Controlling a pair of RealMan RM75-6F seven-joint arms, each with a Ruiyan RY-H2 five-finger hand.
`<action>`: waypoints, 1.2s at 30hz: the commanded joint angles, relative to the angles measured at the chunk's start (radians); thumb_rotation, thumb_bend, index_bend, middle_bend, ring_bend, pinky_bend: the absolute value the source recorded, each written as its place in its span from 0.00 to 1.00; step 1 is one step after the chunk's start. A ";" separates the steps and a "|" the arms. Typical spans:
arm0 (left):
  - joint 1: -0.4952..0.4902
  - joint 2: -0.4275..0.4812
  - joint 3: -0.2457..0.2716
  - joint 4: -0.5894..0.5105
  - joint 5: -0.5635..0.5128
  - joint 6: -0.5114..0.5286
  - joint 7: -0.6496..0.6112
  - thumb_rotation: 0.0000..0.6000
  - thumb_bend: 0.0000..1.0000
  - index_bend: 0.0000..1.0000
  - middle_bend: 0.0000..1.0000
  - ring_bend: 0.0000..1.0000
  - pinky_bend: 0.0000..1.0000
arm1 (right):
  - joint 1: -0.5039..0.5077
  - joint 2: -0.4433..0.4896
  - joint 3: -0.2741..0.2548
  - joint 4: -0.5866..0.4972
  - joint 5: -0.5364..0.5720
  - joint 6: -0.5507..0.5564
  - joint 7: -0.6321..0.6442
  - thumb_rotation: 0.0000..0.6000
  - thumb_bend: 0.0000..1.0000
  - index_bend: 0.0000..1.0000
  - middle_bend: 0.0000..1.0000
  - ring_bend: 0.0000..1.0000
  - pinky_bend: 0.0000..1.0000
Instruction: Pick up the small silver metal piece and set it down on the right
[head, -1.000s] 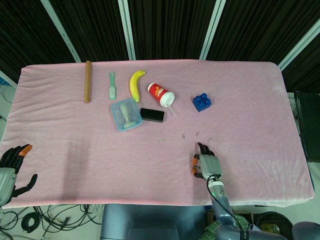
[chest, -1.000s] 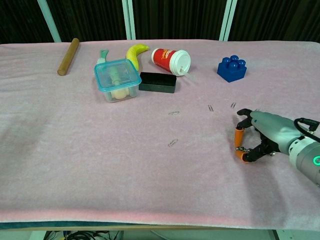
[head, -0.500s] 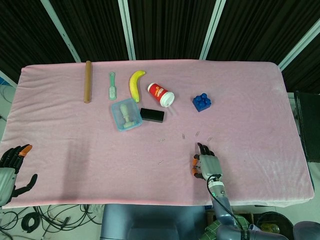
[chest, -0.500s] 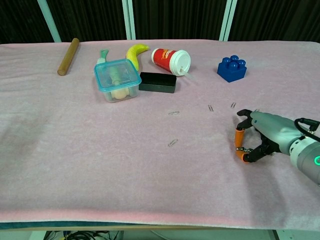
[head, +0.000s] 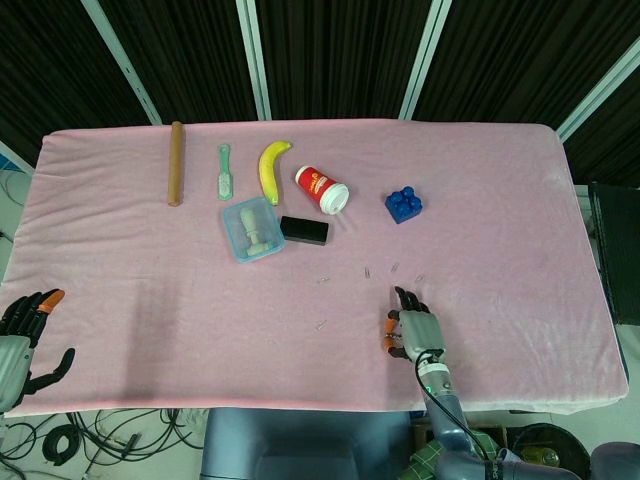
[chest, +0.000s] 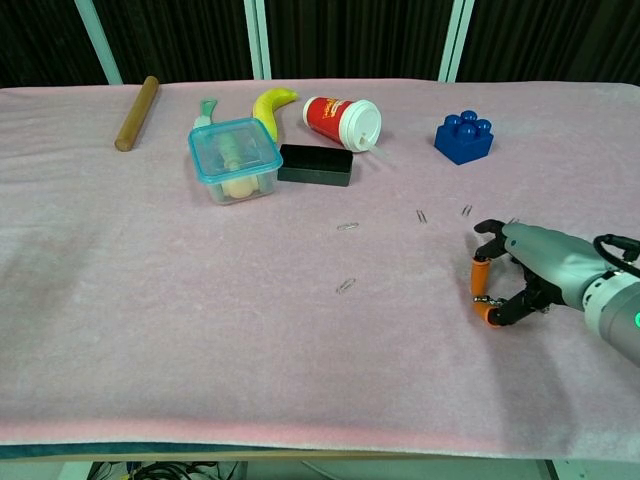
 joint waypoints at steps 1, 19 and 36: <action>0.000 0.000 0.000 0.000 0.000 0.000 0.000 1.00 0.39 0.07 0.06 0.00 0.00 | 0.001 0.017 0.009 -0.025 -0.005 -0.002 0.014 1.00 0.33 0.57 0.00 0.00 0.17; 0.001 0.000 0.000 -0.001 0.001 0.001 0.001 1.00 0.39 0.07 0.06 0.00 0.00 | 0.044 0.155 0.064 -0.183 0.057 -0.031 0.008 1.00 0.33 0.57 0.00 0.00 0.17; 0.000 0.000 0.000 -0.001 0.002 0.001 -0.001 1.00 0.39 0.07 0.06 0.00 0.00 | 0.092 0.228 0.083 -0.249 0.081 -0.043 0.032 1.00 0.33 0.57 0.00 0.00 0.17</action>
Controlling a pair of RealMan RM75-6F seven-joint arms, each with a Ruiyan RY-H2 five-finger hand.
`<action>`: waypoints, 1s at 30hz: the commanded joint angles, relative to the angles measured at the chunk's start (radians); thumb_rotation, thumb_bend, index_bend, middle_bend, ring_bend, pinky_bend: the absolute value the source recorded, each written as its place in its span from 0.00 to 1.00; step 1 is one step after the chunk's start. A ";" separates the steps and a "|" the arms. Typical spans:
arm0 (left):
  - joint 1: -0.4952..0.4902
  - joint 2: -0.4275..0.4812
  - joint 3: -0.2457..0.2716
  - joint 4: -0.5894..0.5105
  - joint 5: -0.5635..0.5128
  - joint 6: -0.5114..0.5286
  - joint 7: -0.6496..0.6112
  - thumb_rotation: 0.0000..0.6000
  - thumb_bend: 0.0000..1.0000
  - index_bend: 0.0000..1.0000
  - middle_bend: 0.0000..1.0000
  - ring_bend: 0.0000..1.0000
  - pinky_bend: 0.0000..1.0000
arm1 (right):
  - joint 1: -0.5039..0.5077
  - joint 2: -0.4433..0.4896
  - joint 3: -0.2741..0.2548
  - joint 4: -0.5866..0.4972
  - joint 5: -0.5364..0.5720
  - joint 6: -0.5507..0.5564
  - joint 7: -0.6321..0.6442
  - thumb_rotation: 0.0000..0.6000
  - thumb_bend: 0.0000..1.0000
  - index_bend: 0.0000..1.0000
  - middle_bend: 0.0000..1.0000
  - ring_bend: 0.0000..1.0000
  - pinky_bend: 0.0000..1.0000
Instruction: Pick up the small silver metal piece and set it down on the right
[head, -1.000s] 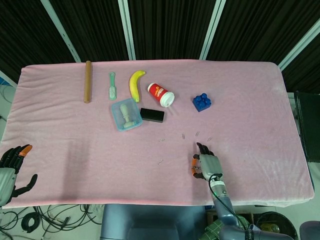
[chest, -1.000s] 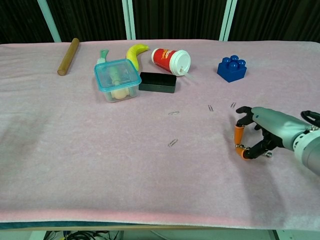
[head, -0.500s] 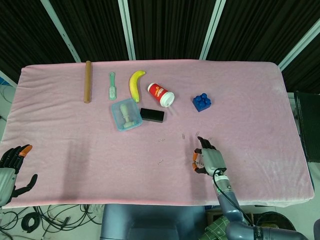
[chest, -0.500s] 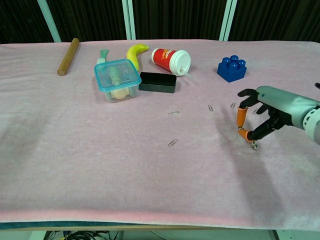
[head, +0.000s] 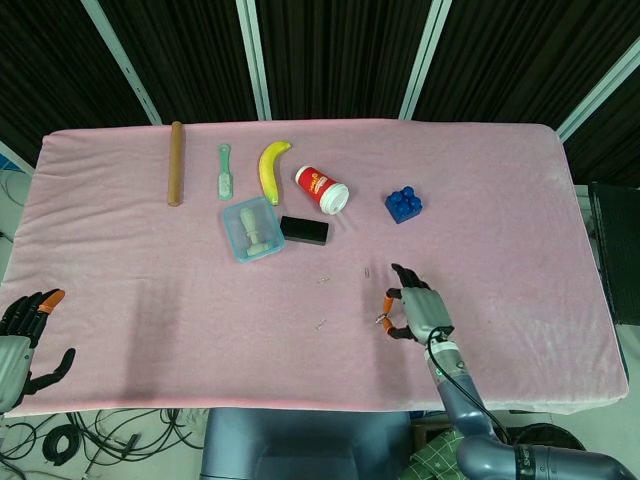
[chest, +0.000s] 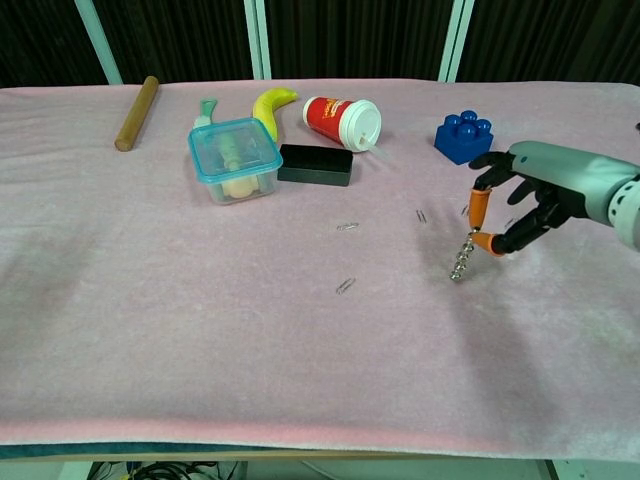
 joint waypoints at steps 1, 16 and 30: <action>0.000 0.000 0.000 0.000 0.000 0.000 0.000 1.00 0.39 0.07 0.06 0.00 0.00 | 0.002 0.007 -0.002 -0.006 -0.005 0.005 0.010 1.00 0.33 0.57 0.00 0.00 0.17; 0.004 0.001 0.001 0.004 0.001 0.006 -0.011 1.00 0.39 0.07 0.06 0.00 0.00 | 0.020 0.051 0.005 -0.077 -0.045 0.036 0.043 1.00 0.39 0.62 0.00 0.00 0.17; 0.004 0.001 0.002 0.005 0.002 0.006 -0.015 1.00 0.39 0.07 0.06 0.00 0.00 | 0.052 0.038 0.021 -0.095 -0.031 0.031 0.096 1.00 0.44 0.65 0.00 0.00 0.17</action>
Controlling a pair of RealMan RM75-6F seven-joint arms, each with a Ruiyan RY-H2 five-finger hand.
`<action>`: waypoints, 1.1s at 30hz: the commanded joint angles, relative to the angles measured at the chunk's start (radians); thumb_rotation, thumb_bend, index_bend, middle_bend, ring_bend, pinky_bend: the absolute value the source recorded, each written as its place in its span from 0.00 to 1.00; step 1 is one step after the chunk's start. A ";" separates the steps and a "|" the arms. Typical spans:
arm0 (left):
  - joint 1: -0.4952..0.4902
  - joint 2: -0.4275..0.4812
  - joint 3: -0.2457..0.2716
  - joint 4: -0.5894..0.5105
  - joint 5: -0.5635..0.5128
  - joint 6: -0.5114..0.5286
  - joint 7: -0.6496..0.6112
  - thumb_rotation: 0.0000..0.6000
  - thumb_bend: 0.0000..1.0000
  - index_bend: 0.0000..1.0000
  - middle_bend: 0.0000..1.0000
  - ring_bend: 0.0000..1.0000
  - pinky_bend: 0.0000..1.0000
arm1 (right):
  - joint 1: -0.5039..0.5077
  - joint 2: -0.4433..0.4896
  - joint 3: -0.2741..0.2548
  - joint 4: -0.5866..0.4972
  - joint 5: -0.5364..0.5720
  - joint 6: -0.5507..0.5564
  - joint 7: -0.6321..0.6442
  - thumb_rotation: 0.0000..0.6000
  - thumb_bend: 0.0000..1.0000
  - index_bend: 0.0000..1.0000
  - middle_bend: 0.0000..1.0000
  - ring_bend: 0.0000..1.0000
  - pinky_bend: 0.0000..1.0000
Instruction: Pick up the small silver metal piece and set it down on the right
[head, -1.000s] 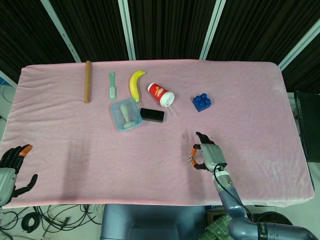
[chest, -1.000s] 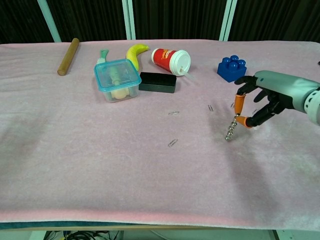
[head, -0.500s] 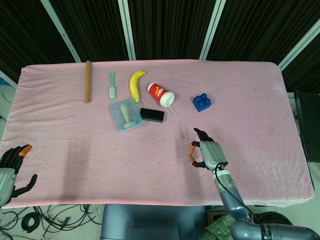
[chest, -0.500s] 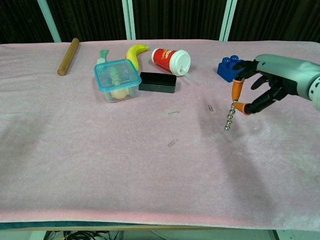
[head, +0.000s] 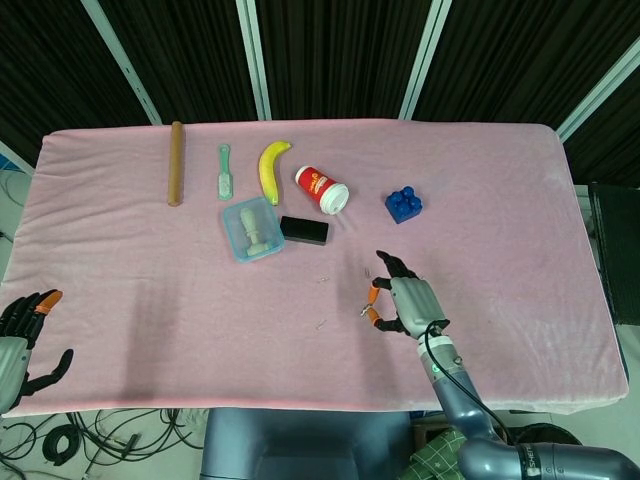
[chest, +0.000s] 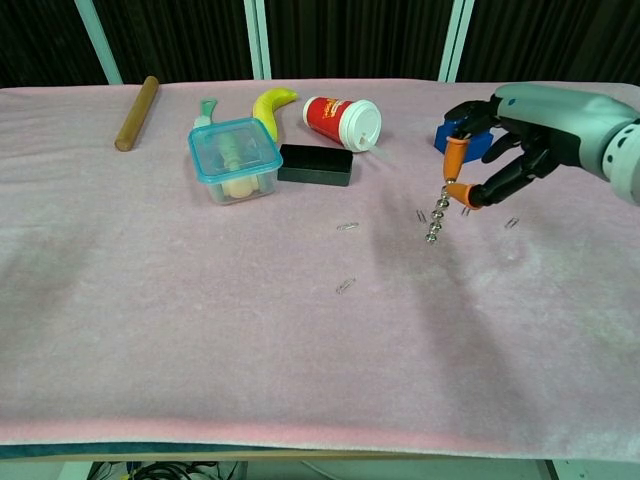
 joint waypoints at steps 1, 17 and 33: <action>0.000 0.000 -0.001 -0.001 -0.002 -0.001 0.000 1.00 0.39 0.07 0.06 0.00 0.00 | 0.003 -0.008 -0.003 0.006 -0.005 0.004 0.008 1.00 0.44 0.65 0.00 0.00 0.17; -0.002 0.000 -0.002 -0.004 -0.004 -0.004 0.005 1.00 0.39 0.07 0.06 0.00 0.00 | 0.042 -0.103 -0.014 0.056 0.008 0.012 0.011 1.00 0.44 0.65 0.00 0.00 0.17; -0.003 0.003 -0.001 -0.005 -0.005 -0.007 -0.002 1.00 0.39 0.07 0.06 0.00 0.00 | 0.094 -0.228 0.007 0.169 0.047 -0.006 0.023 1.00 0.44 0.66 0.00 0.00 0.17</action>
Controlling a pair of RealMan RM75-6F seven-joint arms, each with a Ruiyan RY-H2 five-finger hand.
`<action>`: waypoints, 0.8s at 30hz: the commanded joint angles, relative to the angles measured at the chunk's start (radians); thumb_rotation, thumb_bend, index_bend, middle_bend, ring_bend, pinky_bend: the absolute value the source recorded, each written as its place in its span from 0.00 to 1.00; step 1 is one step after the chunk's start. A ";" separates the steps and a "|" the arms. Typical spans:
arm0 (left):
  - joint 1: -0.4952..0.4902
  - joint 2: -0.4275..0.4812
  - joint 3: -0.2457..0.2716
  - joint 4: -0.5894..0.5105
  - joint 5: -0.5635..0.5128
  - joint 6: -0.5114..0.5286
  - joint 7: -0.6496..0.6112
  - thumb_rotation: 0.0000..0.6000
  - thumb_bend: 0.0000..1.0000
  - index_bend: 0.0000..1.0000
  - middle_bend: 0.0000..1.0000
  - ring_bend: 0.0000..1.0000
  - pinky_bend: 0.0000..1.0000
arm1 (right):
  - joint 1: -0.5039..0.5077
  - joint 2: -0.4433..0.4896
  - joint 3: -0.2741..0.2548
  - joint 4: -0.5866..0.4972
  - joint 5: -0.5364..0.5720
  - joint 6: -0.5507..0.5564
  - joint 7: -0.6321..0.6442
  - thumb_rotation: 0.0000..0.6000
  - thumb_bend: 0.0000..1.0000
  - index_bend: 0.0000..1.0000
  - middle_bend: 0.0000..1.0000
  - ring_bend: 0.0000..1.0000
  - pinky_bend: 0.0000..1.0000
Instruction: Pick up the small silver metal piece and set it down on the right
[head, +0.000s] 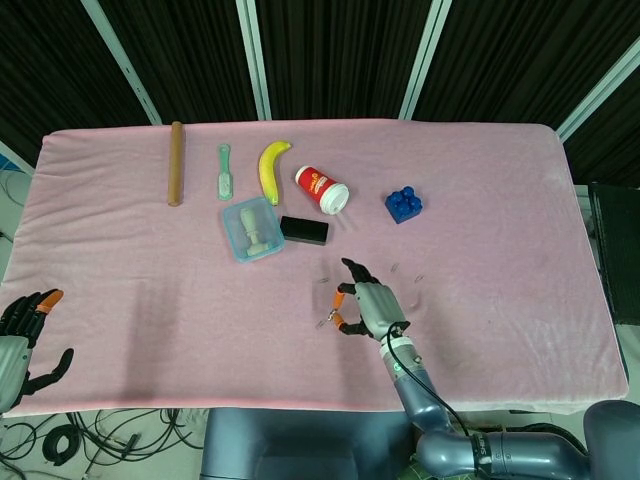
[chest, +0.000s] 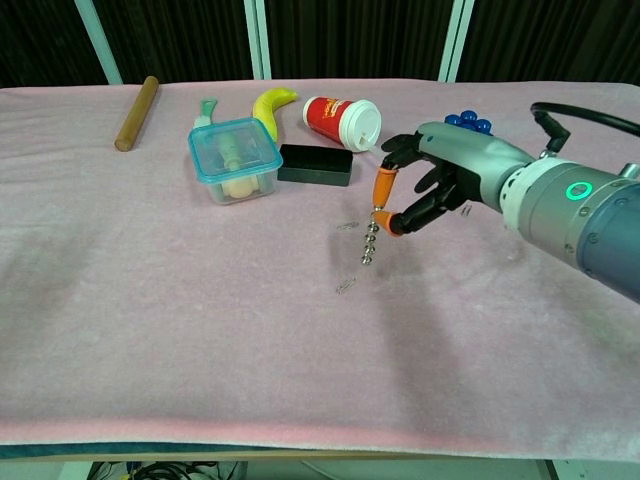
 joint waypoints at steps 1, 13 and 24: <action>0.000 0.000 0.000 0.000 0.000 0.000 -0.001 1.00 0.39 0.07 0.06 0.00 0.00 | 0.008 -0.017 -0.001 0.022 0.008 -0.006 -0.002 1.00 0.44 0.66 0.00 0.00 0.17; 0.000 0.001 0.000 -0.001 -0.001 -0.001 -0.001 1.00 0.39 0.07 0.06 0.00 0.00 | 0.020 -0.077 -0.016 0.087 0.003 -0.019 0.007 1.00 0.44 0.66 0.00 0.00 0.17; 0.000 0.001 0.000 0.000 0.000 0.000 -0.001 1.00 0.39 0.07 0.06 0.00 0.00 | 0.021 -0.103 -0.016 0.114 -0.012 -0.023 0.022 1.00 0.44 0.66 0.00 0.00 0.17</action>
